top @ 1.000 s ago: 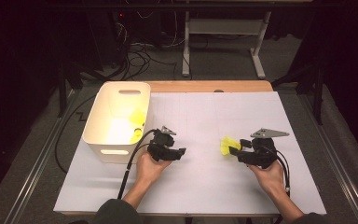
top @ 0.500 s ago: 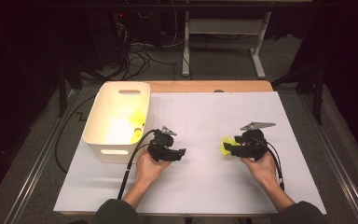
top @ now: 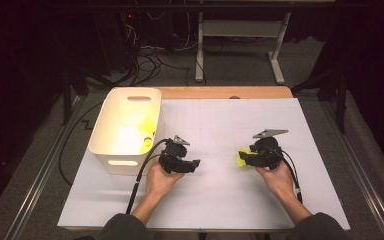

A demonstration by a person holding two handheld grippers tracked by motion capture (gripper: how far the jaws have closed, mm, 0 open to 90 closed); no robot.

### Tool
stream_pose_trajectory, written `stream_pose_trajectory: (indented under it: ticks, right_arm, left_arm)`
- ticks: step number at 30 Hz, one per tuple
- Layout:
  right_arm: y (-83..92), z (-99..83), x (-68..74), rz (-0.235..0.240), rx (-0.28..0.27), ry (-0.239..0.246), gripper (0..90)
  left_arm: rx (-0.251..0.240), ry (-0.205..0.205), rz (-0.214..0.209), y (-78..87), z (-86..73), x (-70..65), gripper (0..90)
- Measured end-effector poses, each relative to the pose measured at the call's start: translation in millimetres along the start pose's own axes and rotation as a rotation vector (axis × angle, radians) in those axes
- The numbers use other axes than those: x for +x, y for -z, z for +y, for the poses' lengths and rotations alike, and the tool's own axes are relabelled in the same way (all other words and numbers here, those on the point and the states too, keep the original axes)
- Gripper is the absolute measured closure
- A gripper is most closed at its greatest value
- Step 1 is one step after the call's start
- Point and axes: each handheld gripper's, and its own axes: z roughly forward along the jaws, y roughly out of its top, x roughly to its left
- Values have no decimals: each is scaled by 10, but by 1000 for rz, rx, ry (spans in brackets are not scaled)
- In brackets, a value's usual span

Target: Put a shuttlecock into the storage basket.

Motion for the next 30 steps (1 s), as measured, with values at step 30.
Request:
stream_pose_trajectory:
  ticks: [30]
  right_arm:
    - [21, 12, 100, -28, 39, 50, 845]
  left_arm:
    - [-15, -15, 1, 22, 6, -36, 394]
